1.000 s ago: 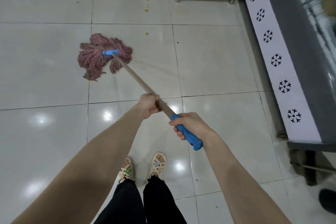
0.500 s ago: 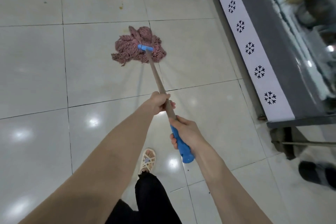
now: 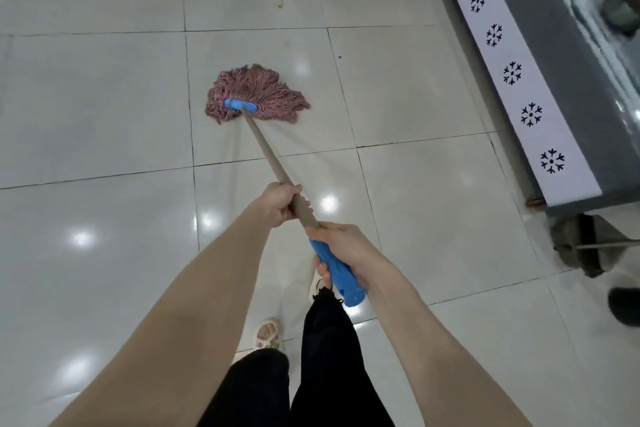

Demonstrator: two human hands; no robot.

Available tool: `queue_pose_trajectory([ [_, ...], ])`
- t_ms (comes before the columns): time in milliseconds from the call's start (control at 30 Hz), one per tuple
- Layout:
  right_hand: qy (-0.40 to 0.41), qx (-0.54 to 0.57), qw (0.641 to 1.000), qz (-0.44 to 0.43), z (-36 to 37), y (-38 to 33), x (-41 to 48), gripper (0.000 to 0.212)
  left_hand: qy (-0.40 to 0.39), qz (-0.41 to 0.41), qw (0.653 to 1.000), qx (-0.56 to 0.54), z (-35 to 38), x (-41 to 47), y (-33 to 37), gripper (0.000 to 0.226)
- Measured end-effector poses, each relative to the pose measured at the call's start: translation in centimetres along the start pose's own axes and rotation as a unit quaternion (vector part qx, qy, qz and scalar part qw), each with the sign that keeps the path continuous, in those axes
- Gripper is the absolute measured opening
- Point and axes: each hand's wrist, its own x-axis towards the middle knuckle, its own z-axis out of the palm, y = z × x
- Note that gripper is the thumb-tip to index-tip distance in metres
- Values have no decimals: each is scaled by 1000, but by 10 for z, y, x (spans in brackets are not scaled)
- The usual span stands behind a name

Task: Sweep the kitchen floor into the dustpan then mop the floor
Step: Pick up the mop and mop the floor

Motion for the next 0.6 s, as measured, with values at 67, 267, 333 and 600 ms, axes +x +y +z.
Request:
queue_pose_trajectory([
  [67,-25,-21,999,5,27,20,-11,24,15,-2,1000,-18,-36,-26,-16,9],
  [267,-89,-96,991,24,96,59,-21,33,80,-7,996,-41,-129,-78,-55,12],
  [333,-103,-118,987,26,114,66,-19,35,99,-4,994,-55,-154,-87,-65,14],
  [600,-116,-170,979,3,130,107,-37,38,126,1,990,-60,-182,-105,-107,26],
])
